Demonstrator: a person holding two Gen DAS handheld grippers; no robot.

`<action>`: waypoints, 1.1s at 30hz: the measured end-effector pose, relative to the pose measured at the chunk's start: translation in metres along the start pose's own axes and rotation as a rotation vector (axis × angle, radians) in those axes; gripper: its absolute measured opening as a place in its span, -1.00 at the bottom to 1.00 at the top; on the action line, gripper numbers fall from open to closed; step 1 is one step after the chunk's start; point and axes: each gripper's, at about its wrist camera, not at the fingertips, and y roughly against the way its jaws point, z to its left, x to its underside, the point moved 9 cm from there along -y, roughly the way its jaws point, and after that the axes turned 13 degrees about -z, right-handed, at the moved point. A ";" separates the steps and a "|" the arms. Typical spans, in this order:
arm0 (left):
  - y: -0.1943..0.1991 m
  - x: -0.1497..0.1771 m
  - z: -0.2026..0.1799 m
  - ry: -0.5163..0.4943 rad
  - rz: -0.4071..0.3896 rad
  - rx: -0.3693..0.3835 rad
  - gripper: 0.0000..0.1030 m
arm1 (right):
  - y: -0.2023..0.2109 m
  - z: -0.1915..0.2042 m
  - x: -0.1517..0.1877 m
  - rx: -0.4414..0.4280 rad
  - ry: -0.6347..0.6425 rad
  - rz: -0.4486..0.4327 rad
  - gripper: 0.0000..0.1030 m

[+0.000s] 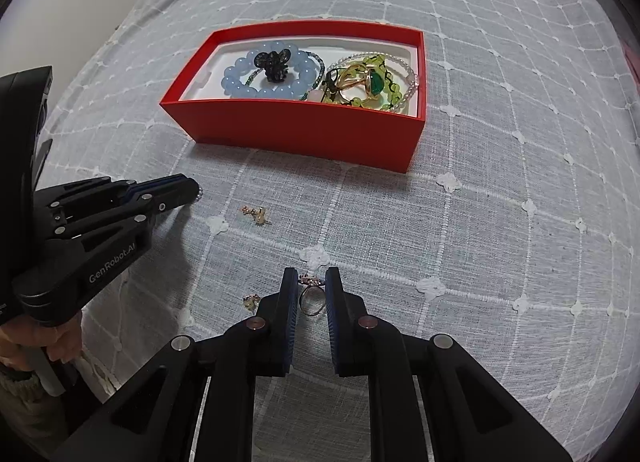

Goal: Organize jewelry
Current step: 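Grasp the small gold ring with the right gripper while the left gripper holds the silver ring, then carry both rings with both grippers over the red box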

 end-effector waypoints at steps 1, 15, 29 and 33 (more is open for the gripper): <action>0.000 0.000 0.000 -0.001 0.000 0.003 -1.00 | 0.000 -0.001 0.000 0.000 -0.001 -0.001 -0.72; 0.006 -0.003 0.000 0.031 -0.022 -0.001 -1.00 | 0.005 -0.004 -0.004 -0.002 -0.012 -0.017 -0.72; 0.037 -0.028 -0.007 0.019 -0.123 0.018 -1.00 | 0.015 -0.005 -0.017 -0.023 -0.025 -0.080 -0.72; 0.039 -0.036 -0.004 0.034 -0.142 0.027 -1.00 | 0.021 -0.001 -0.028 -0.041 -0.025 -0.119 -0.72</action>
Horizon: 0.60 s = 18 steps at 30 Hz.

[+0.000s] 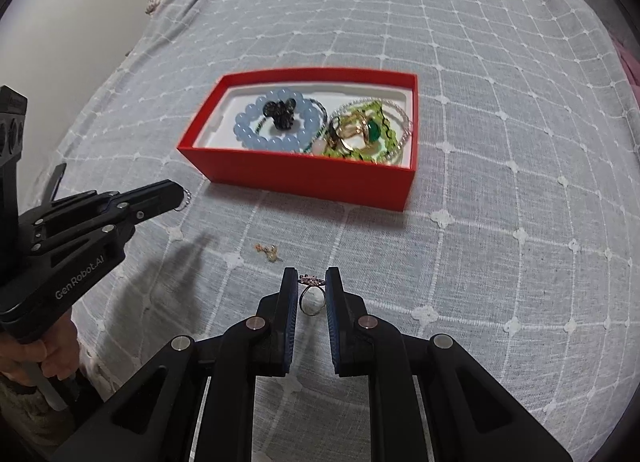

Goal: Organize jewelry
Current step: 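Carry both rings with both grippers over the red box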

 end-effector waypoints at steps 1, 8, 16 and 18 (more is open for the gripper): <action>0.001 0.000 0.001 0.005 -0.006 0.001 -1.00 | 0.001 0.000 -0.003 -0.003 -0.005 -0.012 -0.72; -0.001 -0.016 0.007 0.050 -0.046 0.012 -1.00 | 0.002 -0.005 -0.023 -0.018 -0.071 -0.067 -0.72; -0.004 -0.045 0.007 0.106 -0.111 0.052 -1.00 | 0.005 -0.014 -0.053 -0.043 -0.157 -0.137 -0.72; -0.008 -0.045 0.005 0.106 -0.105 0.055 -1.00 | 0.004 -0.018 -0.060 -0.040 -0.167 -0.155 -0.72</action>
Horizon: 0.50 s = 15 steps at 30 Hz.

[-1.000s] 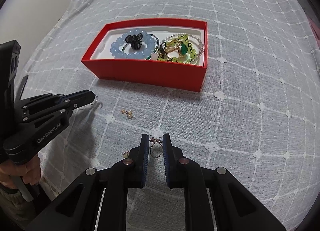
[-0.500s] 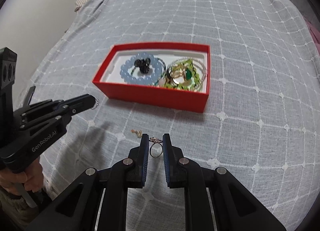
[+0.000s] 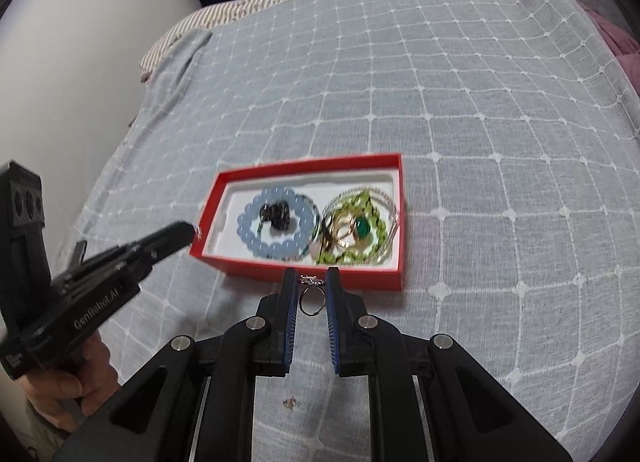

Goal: Organize jewelry
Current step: 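Carry both rings with both grippers over the red box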

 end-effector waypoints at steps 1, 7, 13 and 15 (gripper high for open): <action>-0.002 0.000 -0.001 0.001 0.006 0.006 -1.00 | -0.001 -0.002 -0.004 0.002 -0.005 -0.008 -0.72; -0.011 -0.007 -0.006 0.023 0.009 0.042 -1.00 | -0.005 -0.009 -0.015 -0.022 -0.065 -0.015 -0.72; -0.028 -0.010 -0.008 0.024 0.019 0.039 -1.00 | -0.009 -0.004 -0.025 -0.034 -0.049 -0.039 -0.72; -0.032 -0.010 -0.008 0.023 0.024 0.040 -1.00 | -0.013 -0.004 -0.028 -0.031 -0.039 -0.041 -0.72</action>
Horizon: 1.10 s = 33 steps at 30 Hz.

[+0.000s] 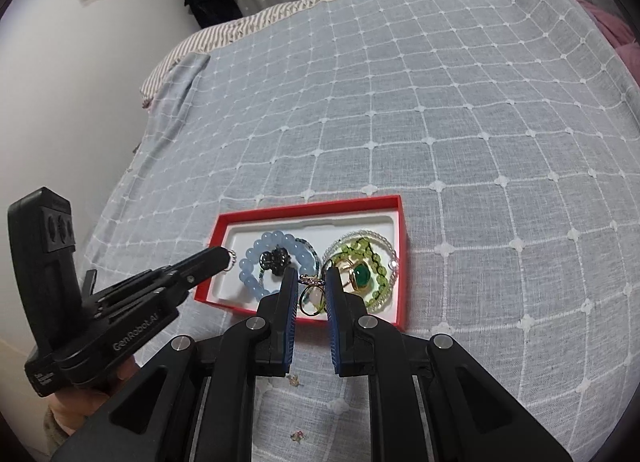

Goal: Organize jewelry
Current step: 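Carry both rings with both grippers over the red box, then open both grippers to drop the rings into the box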

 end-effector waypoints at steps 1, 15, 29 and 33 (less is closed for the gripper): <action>-0.001 0.000 0.000 -0.001 0.003 0.000 -1.00 | -0.003 -0.001 -0.001 0.000 0.002 0.001 -0.72; -0.019 0.011 0.001 -0.046 0.048 -0.027 -1.00 | -0.032 -0.005 0.001 0.014 0.009 0.022 -0.72; -0.023 0.011 -0.003 -0.067 0.057 -0.009 -1.00 | -0.038 -0.012 -0.005 0.036 0.019 0.007 -0.71; -0.023 0.012 -0.003 -0.059 0.063 -0.006 -1.00 | -0.036 -0.012 -0.006 0.031 0.014 0.004 -0.70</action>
